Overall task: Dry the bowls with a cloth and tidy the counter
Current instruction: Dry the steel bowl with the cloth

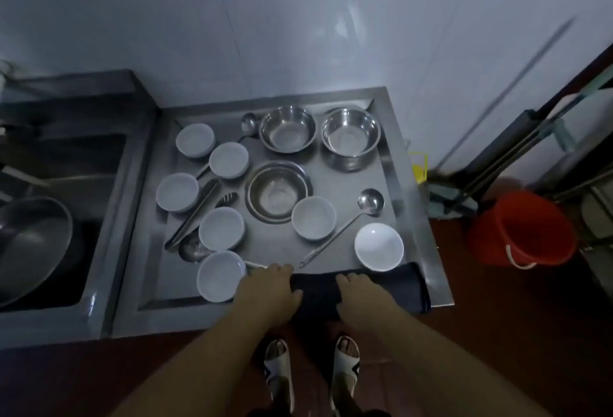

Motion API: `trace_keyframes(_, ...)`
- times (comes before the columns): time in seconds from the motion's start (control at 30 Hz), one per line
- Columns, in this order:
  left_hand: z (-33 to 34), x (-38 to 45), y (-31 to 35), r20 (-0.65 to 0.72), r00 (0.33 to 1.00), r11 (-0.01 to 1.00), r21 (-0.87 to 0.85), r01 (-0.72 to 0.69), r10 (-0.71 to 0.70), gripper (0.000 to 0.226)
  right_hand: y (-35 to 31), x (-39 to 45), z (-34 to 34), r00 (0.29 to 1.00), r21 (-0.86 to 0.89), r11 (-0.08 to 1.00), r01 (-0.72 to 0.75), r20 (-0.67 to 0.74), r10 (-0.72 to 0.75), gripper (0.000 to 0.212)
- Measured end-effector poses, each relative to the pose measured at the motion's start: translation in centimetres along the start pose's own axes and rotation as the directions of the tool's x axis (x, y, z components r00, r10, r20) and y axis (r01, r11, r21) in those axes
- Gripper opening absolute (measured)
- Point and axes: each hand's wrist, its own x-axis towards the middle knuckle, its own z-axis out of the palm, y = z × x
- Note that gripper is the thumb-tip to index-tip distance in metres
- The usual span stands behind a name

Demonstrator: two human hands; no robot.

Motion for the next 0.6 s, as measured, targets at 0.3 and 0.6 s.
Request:
trace_keyframes(0.3, 4.3, -0.3, 0.7, 0.089, 0.996, 0.998, -0.056, 0.016, -0.011, 0.046, 3.5, 2.0, 3.1, 0.999, -0.178, 0.984, -0.012, -0.038, 0.005, 0.067)
trace_keyframes(0.6, 5.8, -1.4, 0.0, 0.121, 0.992, 0.99, -0.126, 0.06, -0.045, 0.036, 4.7, 2.9, 4.6, 0.981, -0.278, 0.958, -0.068, -0.193, 0.013, 0.043)
